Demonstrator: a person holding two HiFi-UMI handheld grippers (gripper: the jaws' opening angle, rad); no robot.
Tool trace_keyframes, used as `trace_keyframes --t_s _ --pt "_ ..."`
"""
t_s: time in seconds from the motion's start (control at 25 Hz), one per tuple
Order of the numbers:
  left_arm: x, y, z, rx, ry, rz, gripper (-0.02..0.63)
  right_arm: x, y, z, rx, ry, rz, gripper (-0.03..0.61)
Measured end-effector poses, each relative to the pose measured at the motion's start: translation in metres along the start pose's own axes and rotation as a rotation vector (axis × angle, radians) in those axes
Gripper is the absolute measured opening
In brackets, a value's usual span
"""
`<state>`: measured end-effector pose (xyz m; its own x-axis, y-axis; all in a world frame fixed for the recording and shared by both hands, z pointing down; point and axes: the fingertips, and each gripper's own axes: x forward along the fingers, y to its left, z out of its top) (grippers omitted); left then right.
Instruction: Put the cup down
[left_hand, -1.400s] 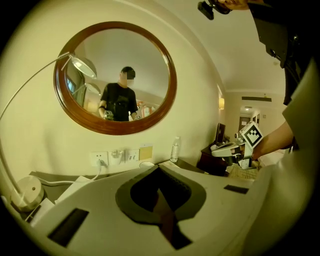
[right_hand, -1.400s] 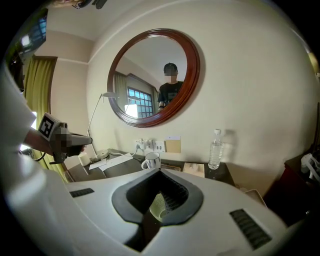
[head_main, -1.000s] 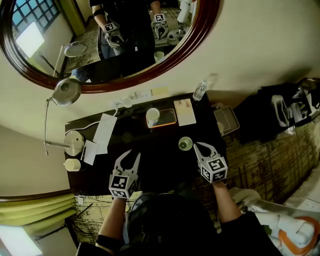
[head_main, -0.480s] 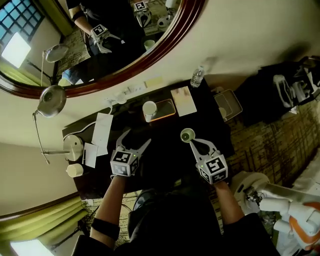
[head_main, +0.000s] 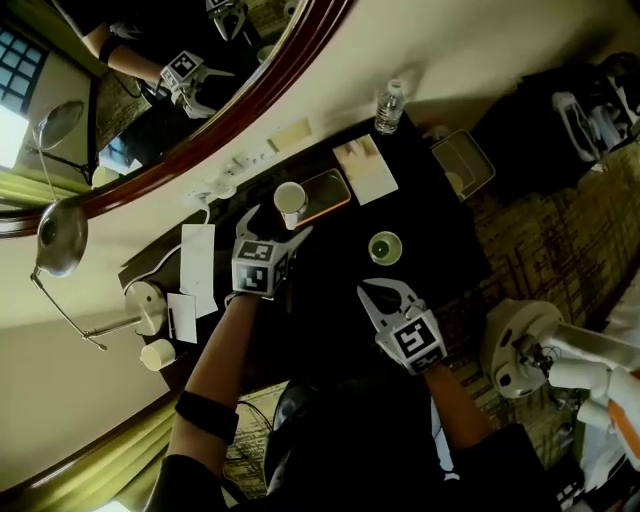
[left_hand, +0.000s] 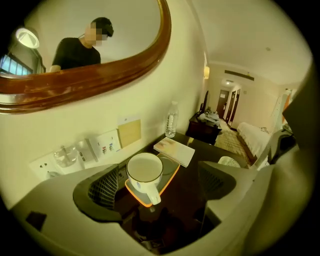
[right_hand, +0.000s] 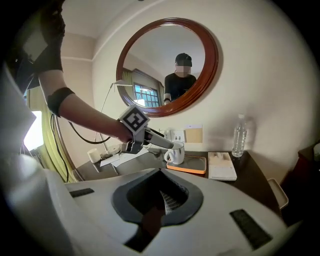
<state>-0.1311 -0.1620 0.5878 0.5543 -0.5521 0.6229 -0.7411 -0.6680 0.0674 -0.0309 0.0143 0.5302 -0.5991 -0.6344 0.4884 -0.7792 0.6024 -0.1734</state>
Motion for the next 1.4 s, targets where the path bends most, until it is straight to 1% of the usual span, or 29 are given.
trace_keyframes --t_s 0.12,0.32,0.52,0.64,0.68,0.76,0.92,1.16,1.4 --pt "0.024 0.014 -0.007 -0.006 0.021 0.007 0.508 0.010 0.010 -0.010 0.035 0.005 0.013 0.015" --pt "0.060 0.023 -0.017 0.022 0.041 0.004 0.515 0.021 0.012 -0.027 0.066 -0.024 0.008 0.014" --pt "0.073 0.022 -0.014 0.009 0.065 0.013 0.515 0.022 0.008 -0.042 0.121 -0.017 0.003 0.014" --pt "0.079 0.018 -0.011 -0.001 0.072 0.009 0.514 0.023 0.004 -0.049 0.134 -0.034 -0.009 0.014" --pt "0.079 0.019 -0.012 0.004 0.075 0.010 0.507 0.024 0.005 -0.051 0.140 -0.036 -0.008 0.014" --pt "0.078 0.018 -0.013 0.013 0.080 0.012 0.407 0.024 0.006 -0.053 0.152 -0.030 -0.004 0.014" --pt "0.077 0.017 -0.011 0.026 0.060 0.015 0.399 0.022 0.003 -0.056 0.165 -0.016 -0.007 0.014" --pt "0.074 0.018 -0.012 0.025 0.043 0.025 0.396 0.020 0.002 -0.056 0.176 -0.002 0.001 0.014" --pt "0.067 0.014 -0.017 0.065 0.037 0.029 0.396 0.016 0.000 -0.055 0.161 -0.006 0.010 0.014"
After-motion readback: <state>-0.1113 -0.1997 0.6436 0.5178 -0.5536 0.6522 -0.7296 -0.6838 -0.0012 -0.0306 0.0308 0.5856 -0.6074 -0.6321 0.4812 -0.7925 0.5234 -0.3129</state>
